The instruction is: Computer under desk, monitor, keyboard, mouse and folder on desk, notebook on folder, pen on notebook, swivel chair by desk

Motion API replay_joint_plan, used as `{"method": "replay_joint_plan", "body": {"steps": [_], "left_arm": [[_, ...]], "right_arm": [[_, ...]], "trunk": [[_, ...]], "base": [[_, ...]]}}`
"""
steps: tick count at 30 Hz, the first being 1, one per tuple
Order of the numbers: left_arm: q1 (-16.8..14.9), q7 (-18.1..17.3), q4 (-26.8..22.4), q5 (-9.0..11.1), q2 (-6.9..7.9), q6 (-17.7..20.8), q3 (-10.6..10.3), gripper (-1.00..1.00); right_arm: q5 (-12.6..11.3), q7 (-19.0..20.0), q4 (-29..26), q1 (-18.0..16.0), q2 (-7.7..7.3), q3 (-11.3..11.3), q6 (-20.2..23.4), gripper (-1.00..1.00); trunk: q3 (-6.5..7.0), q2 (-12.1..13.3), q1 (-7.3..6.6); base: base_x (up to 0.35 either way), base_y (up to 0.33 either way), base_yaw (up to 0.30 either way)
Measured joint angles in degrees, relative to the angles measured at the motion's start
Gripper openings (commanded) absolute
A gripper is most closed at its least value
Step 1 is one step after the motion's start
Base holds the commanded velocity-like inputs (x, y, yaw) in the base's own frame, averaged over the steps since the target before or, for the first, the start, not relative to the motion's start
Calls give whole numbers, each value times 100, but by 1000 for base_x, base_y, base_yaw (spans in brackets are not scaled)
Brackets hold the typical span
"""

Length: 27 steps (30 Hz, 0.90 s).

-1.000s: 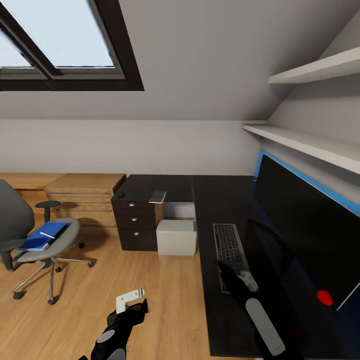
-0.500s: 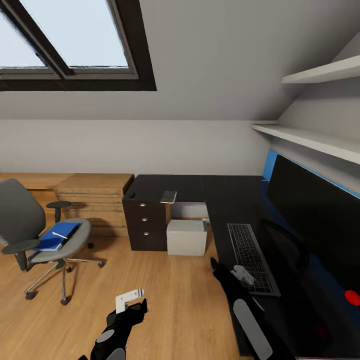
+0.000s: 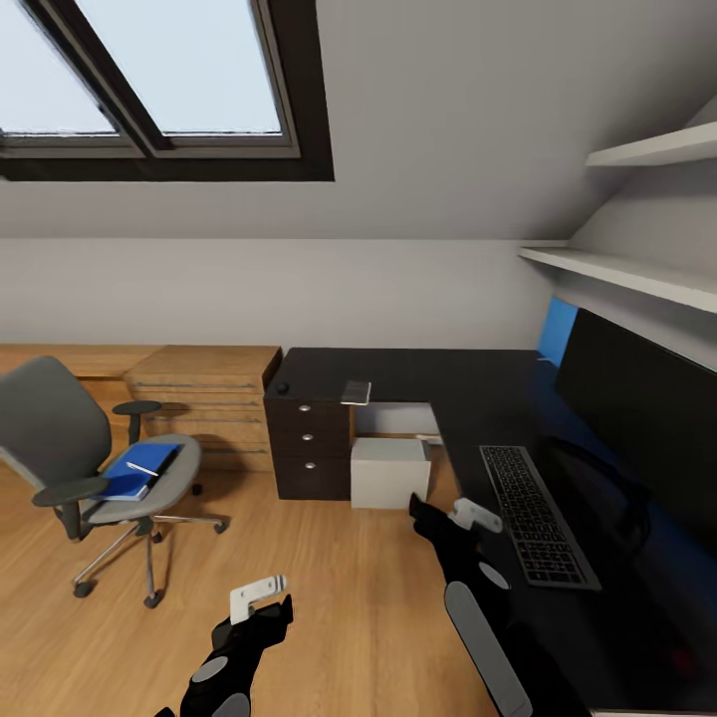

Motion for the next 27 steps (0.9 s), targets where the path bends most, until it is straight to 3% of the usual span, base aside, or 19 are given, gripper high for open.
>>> {"method": "replay_joint_plan", "body": {"steps": [12,14,19,27], "left_arm": [[0,-35,8,7,-8,3,0,100],[1,-66,332,2,-31,9,26,100],[1,-55,361,-25,-34,1,32,100],[2,-37,360,-35,-34,0,22,100]], "right_arm": [[-2,-32,-150,8,11,31,8,100],[-2,-31,-157,7,3,25,3,100],[-1,-23,-149,7,6,28,-15,100],[40,-30,-120,5,17,94,-29,100]], "trunk": [[0,0,0],[-1,-2,-4],[0,-1,-3],[0,-1,-3]], "base": [[4,221,0],[314,2,0],[324,0,105],[327,0,277]]}}
